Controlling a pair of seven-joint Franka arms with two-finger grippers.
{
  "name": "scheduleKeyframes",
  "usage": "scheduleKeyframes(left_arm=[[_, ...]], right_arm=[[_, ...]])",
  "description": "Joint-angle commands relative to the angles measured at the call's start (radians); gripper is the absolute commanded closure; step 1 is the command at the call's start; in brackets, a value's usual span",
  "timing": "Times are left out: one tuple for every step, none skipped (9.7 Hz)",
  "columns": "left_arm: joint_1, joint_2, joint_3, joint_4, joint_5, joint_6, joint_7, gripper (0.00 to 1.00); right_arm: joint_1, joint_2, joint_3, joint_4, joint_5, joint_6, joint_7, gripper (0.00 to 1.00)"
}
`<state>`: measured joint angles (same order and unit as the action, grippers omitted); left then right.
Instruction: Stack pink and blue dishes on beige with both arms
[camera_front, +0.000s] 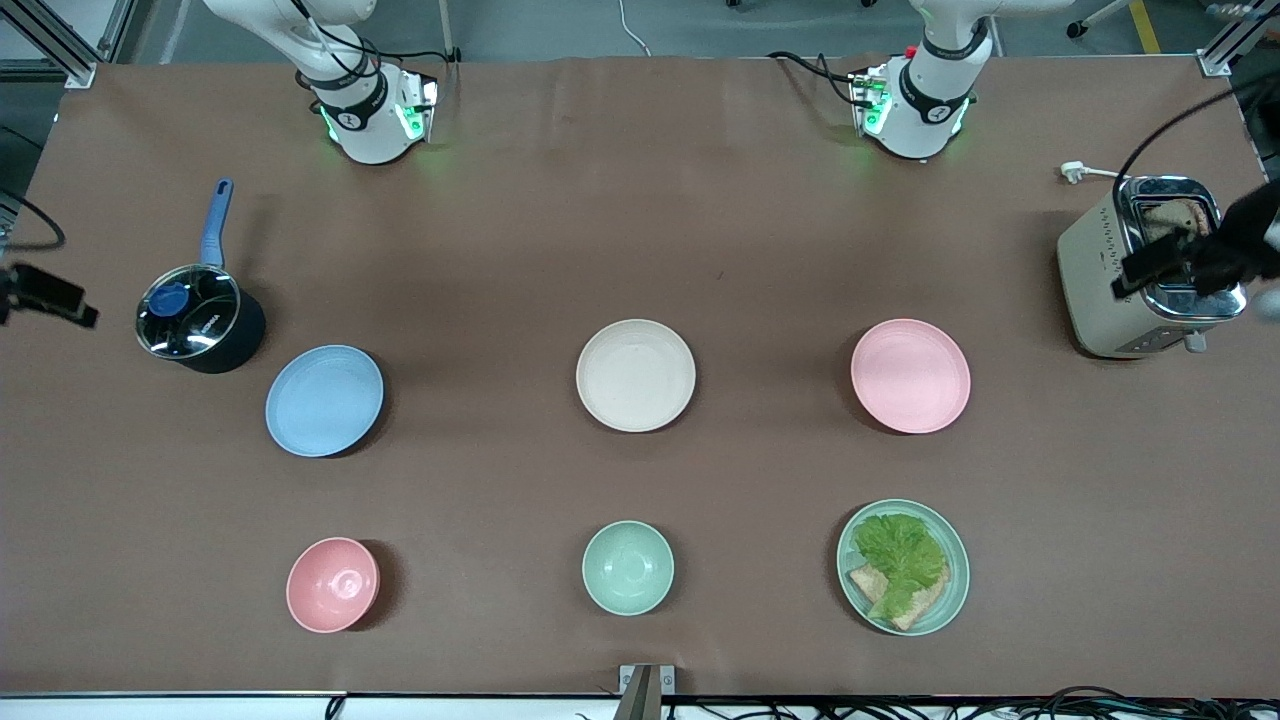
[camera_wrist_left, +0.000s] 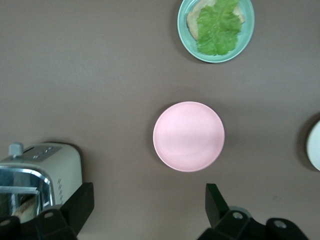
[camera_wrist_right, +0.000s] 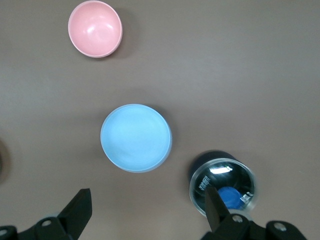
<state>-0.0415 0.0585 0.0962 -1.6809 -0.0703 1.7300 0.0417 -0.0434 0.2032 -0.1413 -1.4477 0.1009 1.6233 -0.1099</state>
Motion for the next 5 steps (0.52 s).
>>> scheduleKeyframes(left_arm=[[-0.004, 0.029, 0.01, -0.233, -0.016, 0.223, 0.047, 0.0], [-0.004, 0.065, 0.01, -0.322, -0.025, 0.364, 0.064, 0.0], [0.0, 0.099, 0.01, -0.418, -0.049, 0.546, 0.069, 0.01], [-0.001, 0.134, 0.01, -0.51, -0.051, 0.738, 0.095, 0.01], [-0.001, 0.18, 0.008, -0.551, -0.051, 0.817, 0.099, 0.03]], right_arm=[[-0.053, 0.065, 0.009, -0.174, 0.115, 0.215, -0.092, 0.0], [-0.059, 0.114, 0.011, -0.25, 0.149, 0.315, -0.153, 0.0], [-0.082, 0.151, 0.011, -0.287, 0.217, 0.37, -0.241, 0.0], [-0.107, 0.216, 0.009, -0.29, 0.27, 0.401, -0.331, 0.0], [-0.13, 0.276, 0.011, -0.309, 0.314, 0.455, -0.415, 0.0]])
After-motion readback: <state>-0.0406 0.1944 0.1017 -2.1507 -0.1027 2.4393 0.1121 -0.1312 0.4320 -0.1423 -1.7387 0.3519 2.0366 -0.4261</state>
